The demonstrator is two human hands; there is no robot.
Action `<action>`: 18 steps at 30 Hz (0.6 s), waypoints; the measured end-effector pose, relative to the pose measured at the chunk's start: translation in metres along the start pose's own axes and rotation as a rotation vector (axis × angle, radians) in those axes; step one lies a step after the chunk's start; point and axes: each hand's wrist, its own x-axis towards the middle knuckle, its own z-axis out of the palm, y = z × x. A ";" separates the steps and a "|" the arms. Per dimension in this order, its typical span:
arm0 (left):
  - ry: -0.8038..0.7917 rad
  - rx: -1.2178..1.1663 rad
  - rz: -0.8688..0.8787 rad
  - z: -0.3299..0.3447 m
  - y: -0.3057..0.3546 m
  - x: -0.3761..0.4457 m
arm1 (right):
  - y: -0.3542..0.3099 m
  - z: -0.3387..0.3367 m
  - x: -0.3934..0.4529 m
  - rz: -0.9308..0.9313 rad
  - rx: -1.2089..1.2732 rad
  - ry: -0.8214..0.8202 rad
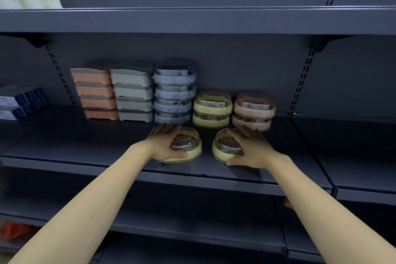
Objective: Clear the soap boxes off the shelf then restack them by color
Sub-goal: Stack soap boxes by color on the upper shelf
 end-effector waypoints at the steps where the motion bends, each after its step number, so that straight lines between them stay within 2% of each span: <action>1: 0.005 0.029 -0.004 -0.001 0.001 0.003 | 0.000 0.000 0.002 0.006 -0.001 -0.005; 6: 0.073 0.132 0.029 -0.003 0.009 0.012 | 0.001 0.003 0.003 0.047 -0.008 0.023; 11: 0.107 0.048 0.096 0.008 0.008 0.021 | 0.003 0.009 0.007 0.003 0.105 0.055; 18: 0.129 -0.013 0.117 0.017 0.002 0.028 | -0.016 -0.039 0.024 0.015 0.134 0.234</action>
